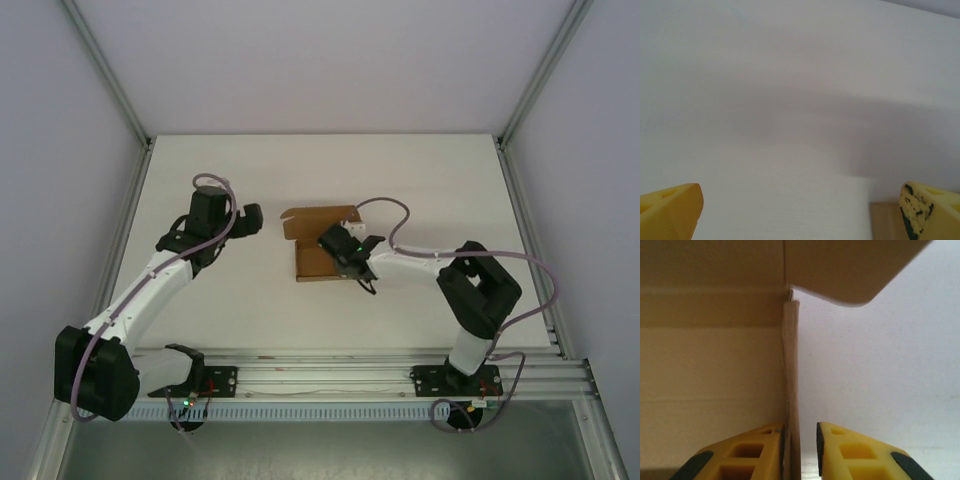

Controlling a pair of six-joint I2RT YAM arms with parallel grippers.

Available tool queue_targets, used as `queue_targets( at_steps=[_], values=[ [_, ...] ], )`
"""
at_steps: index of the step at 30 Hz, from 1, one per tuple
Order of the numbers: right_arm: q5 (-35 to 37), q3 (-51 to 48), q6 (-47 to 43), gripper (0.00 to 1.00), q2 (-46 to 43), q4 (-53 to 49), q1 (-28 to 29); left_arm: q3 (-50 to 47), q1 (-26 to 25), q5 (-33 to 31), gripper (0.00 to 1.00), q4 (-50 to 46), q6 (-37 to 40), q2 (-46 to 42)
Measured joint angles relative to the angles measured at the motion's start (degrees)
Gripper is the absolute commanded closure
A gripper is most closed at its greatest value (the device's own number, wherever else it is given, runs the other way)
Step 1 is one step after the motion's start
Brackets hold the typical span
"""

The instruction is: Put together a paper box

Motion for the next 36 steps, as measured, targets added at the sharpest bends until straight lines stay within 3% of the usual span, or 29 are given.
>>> queue_targets(
  at_steps=[2,5,9,13,17,22,27,32,34,36],
  values=[
    [1.90,0.00,2.40,0.45,-0.79,-0.22,0.68,0.00,0.00,4.74,0.00,1.14,2.40,0.28],
    [3.72,-0.72,3.30,0.32,-4.50,0.94,0.72,0.00,0.00,11.34,0.00,2.05,6.58,0.59],
    [5.84,-4.85,-0.74,0.00,-13.77,6.16,0.70,0.61,0.00,19.02,0.00,2.62,13.44,2.08],
    [5.16,-7.41,-12.33,0.00,-21.05,11.82,-1.01,4.61,-0.02,23.85,0.00,1.09,20.74,6.64],
    [-5.86,-2.62,-23.08,0.00,-21.59,11.43,-8.74,11.72,-0.04,26.82,0.06,-3.54,28.46,12.90],
    [-18.60,10.16,-36.06,0.03,-13.84,6.71,-16.44,18.53,-0.04,29.92,0.10,-9.64,38.38,19.61],
    [-27.85,22.29,-45.55,0.23,-2.40,-1.64,-20.02,25.35,-0.07,30.45,0.18,-15.82,45.03,27.47],
    [-33.11,27.87,-52.61,0.33,4.76,-10.05,-21.73,28.94,-0.07,31.30,0.34,-19.91,49.51,31.95],
    [-34.36,28.50,-54.77,0.41,5.92,-12.68,-21.75,30.69,-0.07,31.50,0.45,-21.66,50.80,33.57],
    [-35.41,28.57,-56.85,0.53,6.10,-14.60,-21.73,32.22,-0.07,31.67,0.64,-22.93,51.71,34.84]
  ],
)
